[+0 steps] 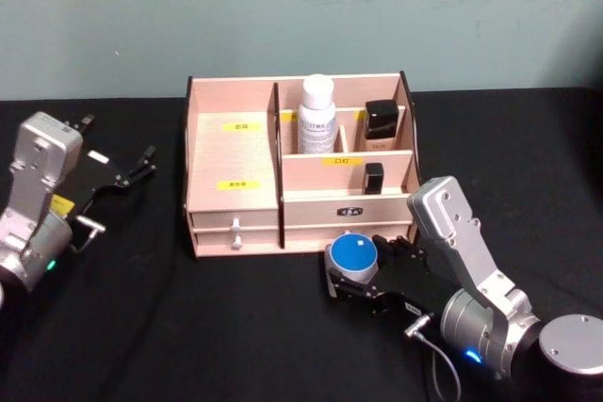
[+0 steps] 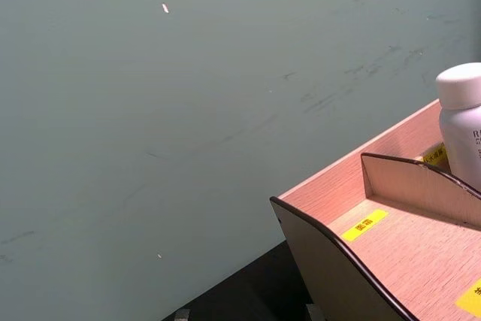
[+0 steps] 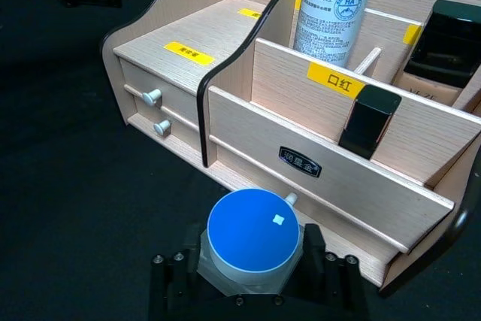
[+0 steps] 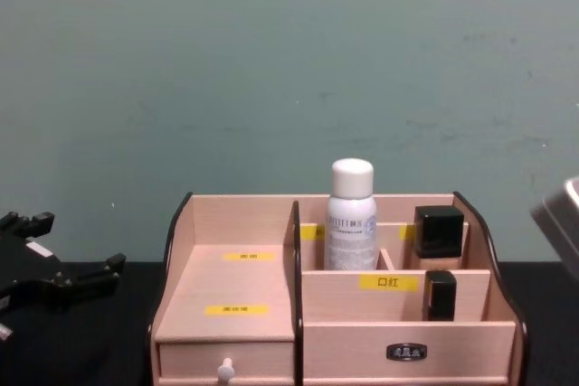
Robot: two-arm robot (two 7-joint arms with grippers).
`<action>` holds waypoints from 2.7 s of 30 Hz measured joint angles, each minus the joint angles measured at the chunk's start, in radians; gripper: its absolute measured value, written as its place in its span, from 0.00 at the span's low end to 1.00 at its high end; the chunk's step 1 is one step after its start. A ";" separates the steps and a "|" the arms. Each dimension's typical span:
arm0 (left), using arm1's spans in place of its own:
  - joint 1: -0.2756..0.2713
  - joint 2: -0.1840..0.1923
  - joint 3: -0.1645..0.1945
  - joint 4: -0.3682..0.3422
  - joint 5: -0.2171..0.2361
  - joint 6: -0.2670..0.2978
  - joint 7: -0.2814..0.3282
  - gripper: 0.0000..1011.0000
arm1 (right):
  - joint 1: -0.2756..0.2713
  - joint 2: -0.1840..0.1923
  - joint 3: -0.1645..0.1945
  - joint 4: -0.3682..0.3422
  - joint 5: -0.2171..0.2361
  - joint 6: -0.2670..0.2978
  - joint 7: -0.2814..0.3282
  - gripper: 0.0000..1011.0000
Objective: Pick up the facial cleanser and watermelon frost from the table and place them into the tiered storage box.
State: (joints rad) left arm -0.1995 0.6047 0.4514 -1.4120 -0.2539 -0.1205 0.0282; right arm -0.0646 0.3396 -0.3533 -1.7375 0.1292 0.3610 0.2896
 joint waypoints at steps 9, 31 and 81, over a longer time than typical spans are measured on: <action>0.000 0.000 0.000 0.000 0.000 0.000 0.000 0.99 | -0.001 0.000 0.000 0.000 0.001 0.000 0.000 0.70; 0.000 0.000 0.000 0.000 0.000 0.000 0.000 0.99 | -0.008 0.007 0.013 -0.015 0.022 -0.019 0.022 0.70; 0.000 0.000 0.000 0.000 0.000 0.000 0.000 0.99 | 0.335 -0.169 -0.165 0.099 -0.046 0.085 0.018 0.70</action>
State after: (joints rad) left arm -0.1995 0.6047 0.4514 -1.4120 -0.2539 -0.1205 0.0282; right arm 0.2704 0.1704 -0.5181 -1.6389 0.0830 0.4463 0.3072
